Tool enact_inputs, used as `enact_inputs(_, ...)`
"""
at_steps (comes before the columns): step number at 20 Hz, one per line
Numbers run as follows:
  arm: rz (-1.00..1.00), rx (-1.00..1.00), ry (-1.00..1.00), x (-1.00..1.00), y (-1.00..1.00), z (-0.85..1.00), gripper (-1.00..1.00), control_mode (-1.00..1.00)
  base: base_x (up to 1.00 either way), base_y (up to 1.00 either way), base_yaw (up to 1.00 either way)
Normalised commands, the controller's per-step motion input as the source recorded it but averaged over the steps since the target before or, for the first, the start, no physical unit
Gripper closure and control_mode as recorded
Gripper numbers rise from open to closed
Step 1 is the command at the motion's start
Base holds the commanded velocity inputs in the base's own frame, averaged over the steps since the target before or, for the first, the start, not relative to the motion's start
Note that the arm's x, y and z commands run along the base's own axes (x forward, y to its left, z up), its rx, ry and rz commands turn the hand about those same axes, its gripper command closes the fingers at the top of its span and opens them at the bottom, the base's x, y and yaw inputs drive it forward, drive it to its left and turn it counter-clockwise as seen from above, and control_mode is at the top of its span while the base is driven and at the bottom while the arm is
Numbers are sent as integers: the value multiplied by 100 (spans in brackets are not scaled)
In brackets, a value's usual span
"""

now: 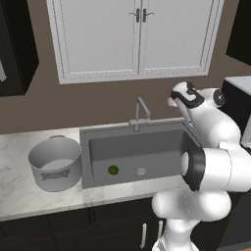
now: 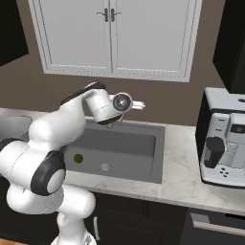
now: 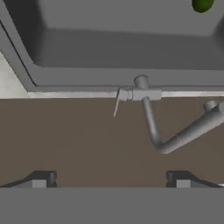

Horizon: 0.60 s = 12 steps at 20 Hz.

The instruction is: Dump the lime from the pot into the sink. Then turn on the water and wash the lime. Then turn off the water and put the lime back in the pot.

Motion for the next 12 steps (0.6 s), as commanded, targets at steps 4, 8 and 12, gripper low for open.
enact_inputs(4, -10, -12, 33, -100, 0, 47, -100, -100, 0, 0, 0)
enact_inputs(8, -11, -3, 44, -100, 11, 34, -100, -100, 0, 0, 0)
enact_inputs(12, -9, 0, 45, -74, 29, 46, -100, -100, 0, 0, 0)
